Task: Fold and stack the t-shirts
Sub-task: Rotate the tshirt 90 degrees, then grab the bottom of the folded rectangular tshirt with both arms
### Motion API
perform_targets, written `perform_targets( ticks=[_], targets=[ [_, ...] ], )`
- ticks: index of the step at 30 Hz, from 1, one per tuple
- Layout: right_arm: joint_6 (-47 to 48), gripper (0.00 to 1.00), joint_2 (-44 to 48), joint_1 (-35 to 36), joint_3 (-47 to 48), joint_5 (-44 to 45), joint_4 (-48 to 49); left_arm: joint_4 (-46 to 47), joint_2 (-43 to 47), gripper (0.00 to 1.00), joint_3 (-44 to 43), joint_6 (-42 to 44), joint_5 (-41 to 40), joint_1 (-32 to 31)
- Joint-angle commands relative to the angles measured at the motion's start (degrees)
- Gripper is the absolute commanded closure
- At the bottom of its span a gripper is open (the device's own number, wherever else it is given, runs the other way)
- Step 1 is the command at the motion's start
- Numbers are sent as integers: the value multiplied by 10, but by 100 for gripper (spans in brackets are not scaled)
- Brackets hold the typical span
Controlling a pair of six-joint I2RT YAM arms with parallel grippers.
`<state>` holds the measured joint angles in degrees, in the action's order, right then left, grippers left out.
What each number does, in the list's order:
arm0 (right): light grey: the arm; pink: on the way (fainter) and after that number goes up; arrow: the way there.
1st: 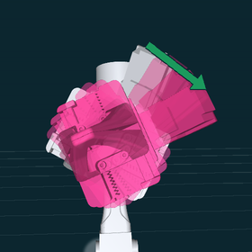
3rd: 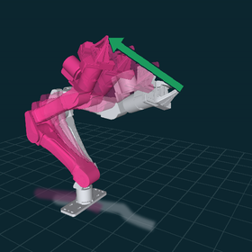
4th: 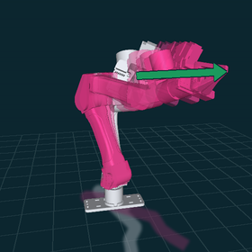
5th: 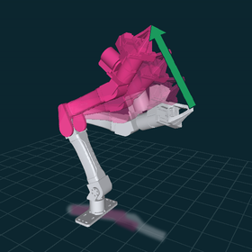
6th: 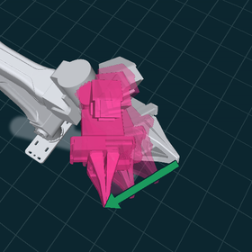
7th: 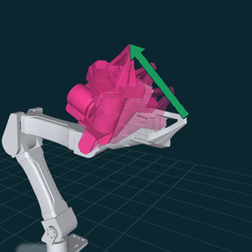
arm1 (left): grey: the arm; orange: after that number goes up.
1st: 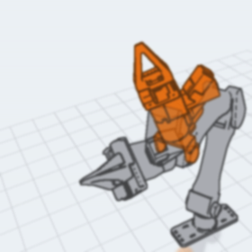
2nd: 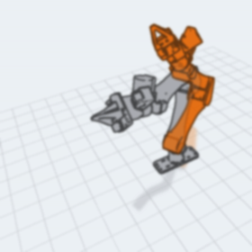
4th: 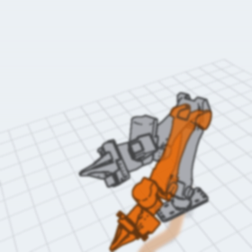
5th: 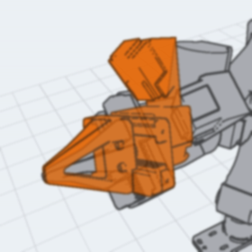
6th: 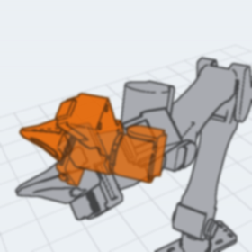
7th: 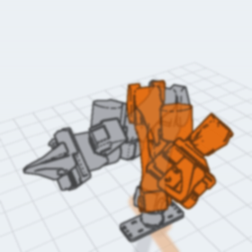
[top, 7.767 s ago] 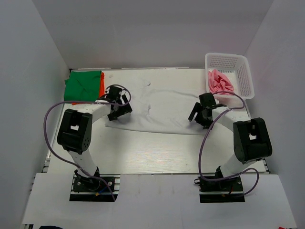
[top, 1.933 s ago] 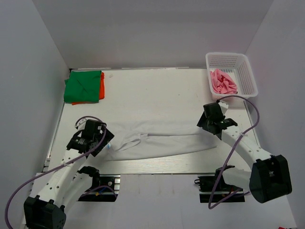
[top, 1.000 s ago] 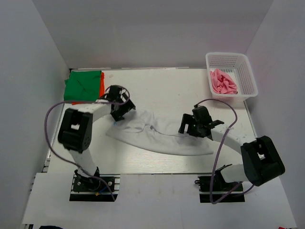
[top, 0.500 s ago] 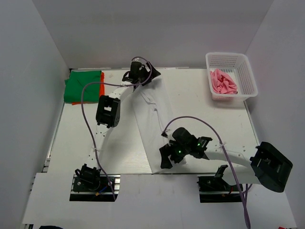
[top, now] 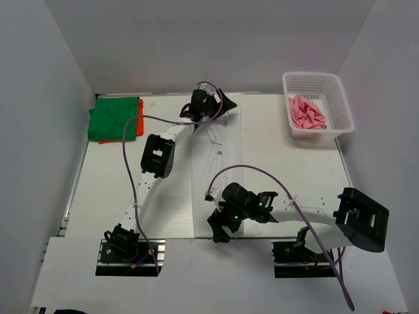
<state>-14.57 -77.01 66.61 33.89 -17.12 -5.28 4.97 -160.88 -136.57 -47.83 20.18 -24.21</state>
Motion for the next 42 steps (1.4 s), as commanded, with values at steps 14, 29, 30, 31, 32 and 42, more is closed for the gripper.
perform_targets(
  ticks=[14,29,30,31,32,42],
  targets=[
    [-107,10,191,12,-73,196,6,-142,198,0,39,138,-14,6],
    [-109,10,136,9,-66,202,-4,-214,616,0,522,221,-106,6],
    [-113,10,136,10,-73,204,-2,-190,662,0,645,210,-106,6],
    [-115,10,136,11,-73,206,0,-146,706,0,702,197,-106,6],
    [-118,10,128,9,-73,207,0,-130,747,0,754,174,-106,6],
    [-58,10,41,12,-34,57,47,-277,1135,0,1045,42,-215,6]
  ],
)
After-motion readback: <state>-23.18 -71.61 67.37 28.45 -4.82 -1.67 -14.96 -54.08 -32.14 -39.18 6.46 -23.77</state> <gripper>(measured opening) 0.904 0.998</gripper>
